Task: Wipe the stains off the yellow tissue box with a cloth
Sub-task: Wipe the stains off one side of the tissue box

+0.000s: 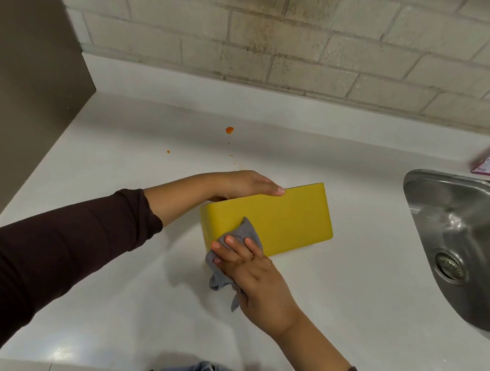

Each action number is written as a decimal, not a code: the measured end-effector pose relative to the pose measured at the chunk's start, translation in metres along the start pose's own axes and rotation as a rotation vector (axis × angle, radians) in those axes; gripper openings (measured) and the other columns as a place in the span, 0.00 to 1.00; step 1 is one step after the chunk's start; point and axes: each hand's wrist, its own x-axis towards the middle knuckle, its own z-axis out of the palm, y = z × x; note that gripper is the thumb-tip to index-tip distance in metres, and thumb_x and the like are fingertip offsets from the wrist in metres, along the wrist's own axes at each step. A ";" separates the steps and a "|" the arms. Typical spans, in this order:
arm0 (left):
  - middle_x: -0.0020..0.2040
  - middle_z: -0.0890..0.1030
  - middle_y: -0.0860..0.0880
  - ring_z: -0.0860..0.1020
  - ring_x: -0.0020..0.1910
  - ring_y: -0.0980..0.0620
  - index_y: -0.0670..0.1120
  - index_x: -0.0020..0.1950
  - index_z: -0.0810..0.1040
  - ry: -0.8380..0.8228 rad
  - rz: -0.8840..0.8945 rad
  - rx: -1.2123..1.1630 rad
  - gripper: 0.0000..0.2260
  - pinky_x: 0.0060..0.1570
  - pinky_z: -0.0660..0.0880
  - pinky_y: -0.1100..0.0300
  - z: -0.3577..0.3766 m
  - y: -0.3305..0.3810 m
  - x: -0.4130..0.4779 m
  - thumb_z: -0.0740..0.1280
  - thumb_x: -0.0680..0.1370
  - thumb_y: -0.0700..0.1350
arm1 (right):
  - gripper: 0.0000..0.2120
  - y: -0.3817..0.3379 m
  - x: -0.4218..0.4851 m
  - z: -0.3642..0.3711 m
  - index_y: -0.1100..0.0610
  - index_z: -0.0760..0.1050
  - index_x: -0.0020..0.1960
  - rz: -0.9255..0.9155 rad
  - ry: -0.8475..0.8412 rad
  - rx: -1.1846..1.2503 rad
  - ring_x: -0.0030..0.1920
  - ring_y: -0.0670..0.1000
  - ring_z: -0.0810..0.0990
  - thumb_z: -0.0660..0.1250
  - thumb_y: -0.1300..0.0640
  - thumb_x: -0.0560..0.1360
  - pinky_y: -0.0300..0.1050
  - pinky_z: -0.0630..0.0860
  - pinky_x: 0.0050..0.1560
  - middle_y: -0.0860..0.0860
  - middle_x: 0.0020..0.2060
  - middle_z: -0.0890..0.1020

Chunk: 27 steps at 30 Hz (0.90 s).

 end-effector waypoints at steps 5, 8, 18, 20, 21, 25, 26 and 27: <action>0.69 0.71 0.54 0.70 0.58 0.61 0.54 0.65 0.72 -0.015 -0.001 0.000 0.22 0.50 0.63 0.70 0.002 0.003 -0.005 0.61 0.74 0.61 | 0.18 -0.002 -0.016 0.000 0.63 0.75 0.61 -0.040 -0.047 0.041 0.70 0.50 0.63 0.50 0.62 0.81 0.47 0.54 0.73 0.55 0.64 0.76; 0.69 0.72 0.53 0.72 0.57 0.59 0.54 0.66 0.72 -0.025 -0.002 -0.004 0.21 0.54 0.66 0.66 0.004 0.006 -0.006 0.61 0.75 0.60 | 0.16 -0.004 -0.028 0.003 0.64 0.76 0.60 -0.037 -0.059 0.061 0.70 0.50 0.64 0.57 0.66 0.76 0.47 0.56 0.73 0.56 0.63 0.77; 0.67 0.74 0.52 0.76 0.54 0.57 0.54 0.66 0.72 -0.010 -0.017 -0.019 0.20 0.52 0.71 0.62 0.006 0.012 -0.014 0.60 0.76 0.59 | 0.21 0.010 -0.065 -0.023 0.46 0.76 0.45 0.839 0.528 0.559 0.35 0.41 0.81 0.52 0.68 0.80 0.30 0.75 0.36 0.47 0.37 0.82; 0.67 0.75 0.51 0.76 0.55 0.55 0.54 0.66 0.72 -0.013 -0.019 -0.016 0.20 0.54 0.70 0.60 0.006 0.012 -0.014 0.60 0.76 0.59 | 0.16 0.018 -0.063 -0.030 0.51 0.73 0.41 0.920 0.570 0.661 0.33 0.37 0.78 0.54 0.65 0.81 0.26 0.72 0.35 0.46 0.35 0.80; 0.66 0.75 0.51 0.76 0.54 0.55 0.54 0.66 0.72 -0.017 -0.020 -0.021 0.20 0.53 0.71 0.60 0.006 0.013 -0.014 0.60 0.76 0.59 | 0.13 0.019 -0.062 -0.032 0.53 0.72 0.41 0.958 0.542 0.748 0.31 0.37 0.77 0.55 0.61 0.81 0.26 0.72 0.32 0.45 0.34 0.80; 0.66 0.75 0.50 0.76 0.57 0.53 0.54 0.66 0.72 -0.012 -0.029 -0.030 0.21 0.56 0.70 0.58 0.006 0.012 -0.014 0.60 0.75 0.59 | 0.11 0.029 -0.069 -0.027 0.45 0.70 0.41 1.037 0.257 0.371 0.33 0.38 0.79 0.56 0.41 0.77 0.30 0.70 0.30 0.42 0.31 0.80; 0.67 0.75 0.51 0.76 0.57 0.52 0.54 0.66 0.72 -0.011 -0.032 -0.030 0.21 0.57 0.70 0.57 0.006 0.012 -0.013 0.60 0.75 0.59 | 0.13 0.032 -0.072 -0.023 0.44 0.70 0.38 0.984 0.194 0.199 0.34 0.41 0.78 0.56 0.39 0.76 0.34 0.69 0.32 0.43 0.29 0.78; 0.67 0.74 0.51 0.76 0.58 0.52 0.54 0.66 0.72 -0.011 -0.033 -0.028 0.21 0.57 0.70 0.57 0.007 0.012 -0.014 0.60 0.75 0.59 | 0.14 0.034 -0.073 -0.020 0.43 0.69 0.35 0.940 0.165 0.081 0.35 0.43 0.77 0.55 0.40 0.77 0.38 0.68 0.36 0.42 0.30 0.76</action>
